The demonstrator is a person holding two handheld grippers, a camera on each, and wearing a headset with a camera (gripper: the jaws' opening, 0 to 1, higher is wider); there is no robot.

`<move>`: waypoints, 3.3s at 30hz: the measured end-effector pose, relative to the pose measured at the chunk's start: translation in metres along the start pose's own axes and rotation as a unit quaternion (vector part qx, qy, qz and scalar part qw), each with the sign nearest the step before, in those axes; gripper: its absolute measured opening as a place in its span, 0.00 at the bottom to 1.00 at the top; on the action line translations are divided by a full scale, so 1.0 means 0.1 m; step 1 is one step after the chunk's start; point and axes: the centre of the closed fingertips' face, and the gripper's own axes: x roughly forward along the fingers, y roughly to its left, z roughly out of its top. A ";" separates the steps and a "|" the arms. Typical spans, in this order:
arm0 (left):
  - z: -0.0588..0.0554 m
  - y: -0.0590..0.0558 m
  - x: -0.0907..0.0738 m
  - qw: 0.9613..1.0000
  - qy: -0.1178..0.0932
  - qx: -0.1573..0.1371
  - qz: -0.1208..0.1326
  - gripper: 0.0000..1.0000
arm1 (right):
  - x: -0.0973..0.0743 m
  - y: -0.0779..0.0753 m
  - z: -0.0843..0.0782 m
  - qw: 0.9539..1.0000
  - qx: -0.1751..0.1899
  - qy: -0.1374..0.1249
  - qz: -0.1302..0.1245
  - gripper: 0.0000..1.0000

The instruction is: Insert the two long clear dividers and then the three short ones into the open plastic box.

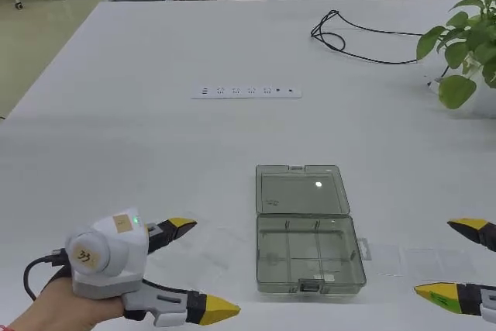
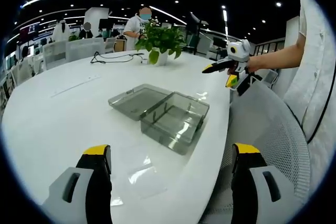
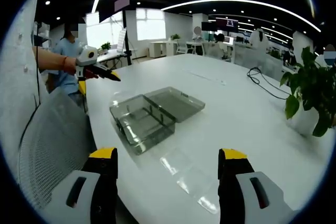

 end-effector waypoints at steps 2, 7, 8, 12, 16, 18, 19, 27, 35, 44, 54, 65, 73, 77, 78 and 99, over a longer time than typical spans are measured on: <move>-0.01 0.00 0.00 1.000 0.002 0.001 -0.001 0.98 | 0.00 0.00 0.00 1.000 0.001 0.000 -0.001 0.79; 0.00 -0.01 0.00 1.000 0.002 0.001 -0.001 0.98 | 0.00 0.00 0.00 1.000 0.000 -0.001 -0.001 0.79; 0.00 -0.01 0.00 1.000 0.002 0.001 -0.001 0.98 | 0.00 0.00 0.01 1.000 0.000 -0.001 -0.001 0.79; 0.00 -0.01 0.00 1.000 0.002 0.002 0.000 0.98 | 0.00 0.00 0.02 1.000 0.000 -0.005 -0.002 0.79; -0.01 -0.01 0.01 1.000 0.004 0.003 -0.002 0.97 | -0.01 0.00 0.01 1.000 0.000 -0.004 -0.003 0.79; -0.01 0.00 0.01 1.000 0.004 0.002 -0.001 0.97 | -0.01 0.00 0.00 1.000 0.000 -0.003 -0.002 0.79; -0.01 0.00 0.01 1.000 0.003 0.001 -0.001 0.97 | -0.01 0.00 0.00 1.000 0.001 -0.003 -0.002 0.79; 0.00 -0.01 0.03 1.000 0.005 0.000 -0.002 0.97 | 0.01 -0.01 0.01 1.000 0.003 -0.005 -0.003 0.79; 0.03 -0.01 0.06 1.000 0.003 -0.001 -0.003 0.97 | 0.03 -0.01 0.01 1.000 0.004 -0.004 -0.001 0.79; 0.03 0.01 0.05 1.000 0.003 -0.004 0.002 0.96 | 0.04 -0.01 0.01 1.000 0.006 -0.006 0.001 0.79; 0.02 0.12 0.01 1.000 0.007 -0.007 0.016 0.95 | 0.05 -0.01 0.03 1.000 0.006 -0.009 0.004 0.78; -0.03 0.45 -0.11 0.998 0.019 -0.020 0.061 0.88 | 0.04 -0.02 0.03 1.000 0.008 -0.011 0.001 0.78; -0.16 0.71 -0.20 0.993 0.052 -0.040 0.102 0.76 | 0.05 -0.02 0.05 1.000 0.011 -0.013 0.001 0.77; -0.28 0.82 -0.24 0.987 0.083 -0.061 0.126 0.68 | 0.05 -0.02 0.05 1.000 0.013 -0.014 0.000 0.77; -0.30 0.86 -0.24 0.986 0.084 -0.069 0.130 0.67 | 0.05 -0.02 0.05 1.000 0.013 -0.015 0.000 0.77; -0.75 1.05 -0.23 0.956 0.197 -0.125 0.176 0.44 | 0.10 -0.02 0.03 1.000 0.026 -0.018 -0.001 0.76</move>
